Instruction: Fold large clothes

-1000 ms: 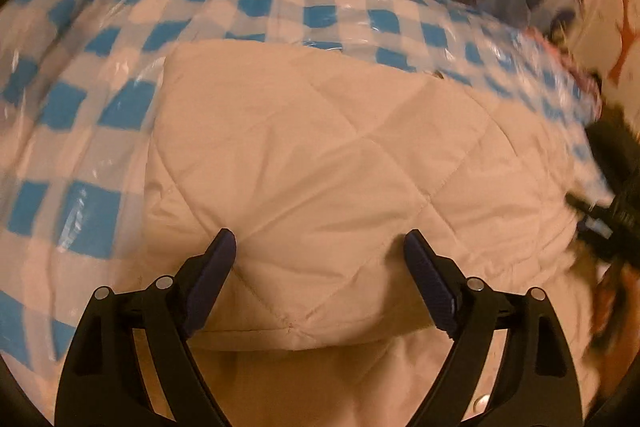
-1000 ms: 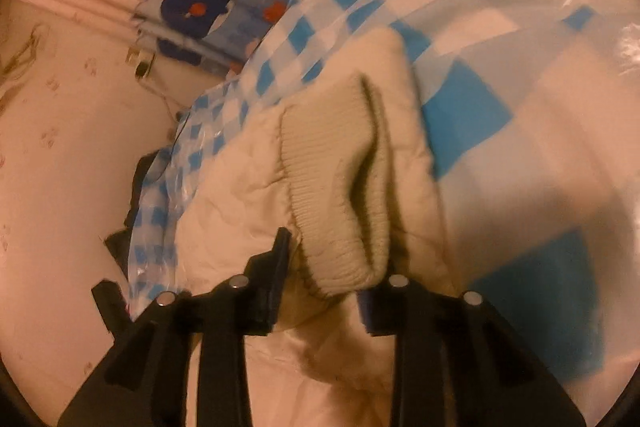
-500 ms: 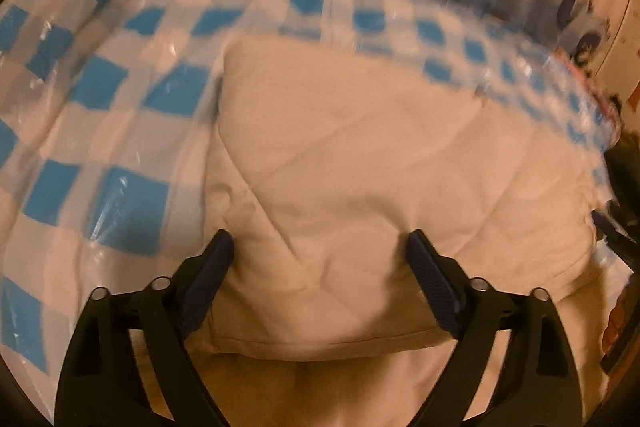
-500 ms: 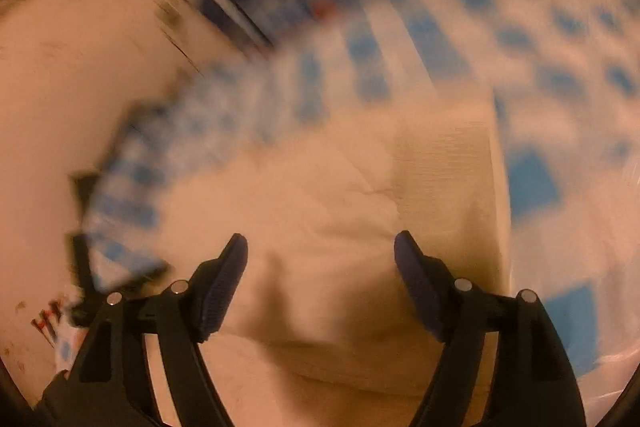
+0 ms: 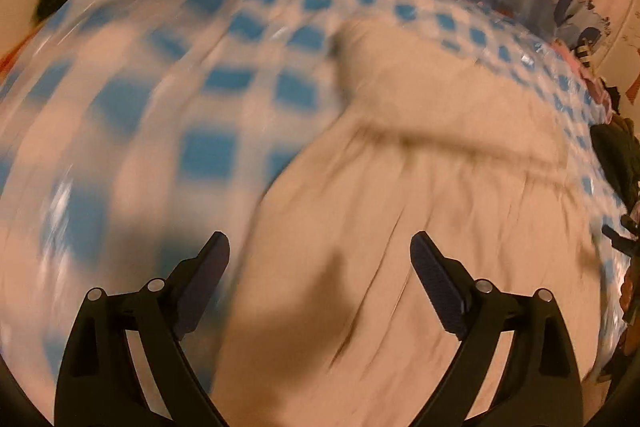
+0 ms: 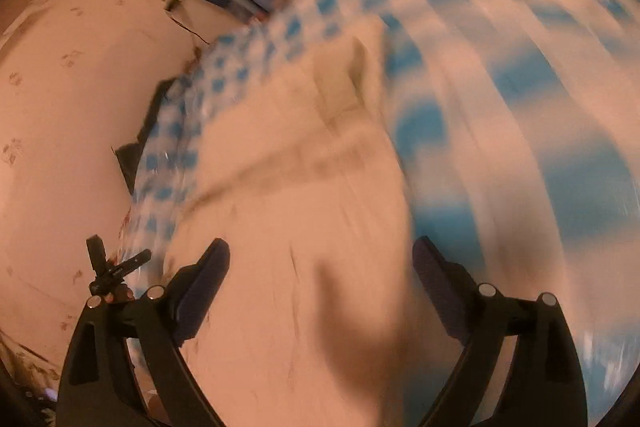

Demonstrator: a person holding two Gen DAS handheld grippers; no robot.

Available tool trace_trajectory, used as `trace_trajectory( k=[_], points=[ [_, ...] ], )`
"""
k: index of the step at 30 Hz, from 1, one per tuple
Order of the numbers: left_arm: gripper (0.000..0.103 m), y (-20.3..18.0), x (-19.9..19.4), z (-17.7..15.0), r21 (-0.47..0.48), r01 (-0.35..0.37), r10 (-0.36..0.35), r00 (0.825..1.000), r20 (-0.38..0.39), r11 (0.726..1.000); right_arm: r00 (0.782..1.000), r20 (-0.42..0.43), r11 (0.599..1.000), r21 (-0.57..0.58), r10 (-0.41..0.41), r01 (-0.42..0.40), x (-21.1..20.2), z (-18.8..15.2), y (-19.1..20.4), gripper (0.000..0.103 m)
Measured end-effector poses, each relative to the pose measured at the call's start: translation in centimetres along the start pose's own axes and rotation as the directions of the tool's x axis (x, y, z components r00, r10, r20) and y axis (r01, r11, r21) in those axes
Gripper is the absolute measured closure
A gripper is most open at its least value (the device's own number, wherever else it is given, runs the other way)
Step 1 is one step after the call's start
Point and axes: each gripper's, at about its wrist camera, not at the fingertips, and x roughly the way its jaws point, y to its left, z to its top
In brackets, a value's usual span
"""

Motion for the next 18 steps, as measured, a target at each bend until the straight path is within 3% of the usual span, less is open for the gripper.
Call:
trace_trajectory(
  k=[4, 9, 11, 13, 15, 18],
  points=[
    [0.015, 3.8, -2.3, -5.4, -0.07, -0.006, 0.003, 0.999, -0.046, 0.997, 0.997, -0.068, 0.995, 0.087, 0.045, -0.039, -1.7, -5.7, -1.9, 0.014],
    [0.015, 7.1, -3.1, -10.0, -0.199, 0.052, -0.074, 0.992, -0.105, 0.979, 0.987, -0.126, 0.991, 0.107, 0.097, -0.083, -3.0, -10.2, -1.1, 0.014],
    [0.015, 8.0, -3.2, -11.1, -0.251, 0.096, -0.127, 0.986, -0.111, 0.963, 0.978, -0.155, 0.985, 0.122, 0.141, -0.123, -3.2, -11.5, -0.7, 0.014],
    [0.015, 9.2, -3.1, -12.4, -0.33, 0.163, -0.213, 0.97, -0.121, 0.93, 0.973, -0.176, 0.983, 0.127, 0.152, -0.13, -3.4, -12.8, -0.4, 0.014],
    [0.015, 9.6, -3.0, -13.2, -0.369, 0.214, -0.275, 0.954, -0.12, 0.904, 0.969, -0.202, 0.986, 0.119, 0.142, -0.119, -3.5, -13.8, 0.0, 0.014],
    [0.015, 9.4, -3.3, -13.9, -0.378, 0.263, -0.323, 0.94, -0.105, 0.888, 0.968, -0.211, 0.985, 0.128, 0.138, -0.113, -3.9, -14.6, 0.1, 0.014]
  ],
)
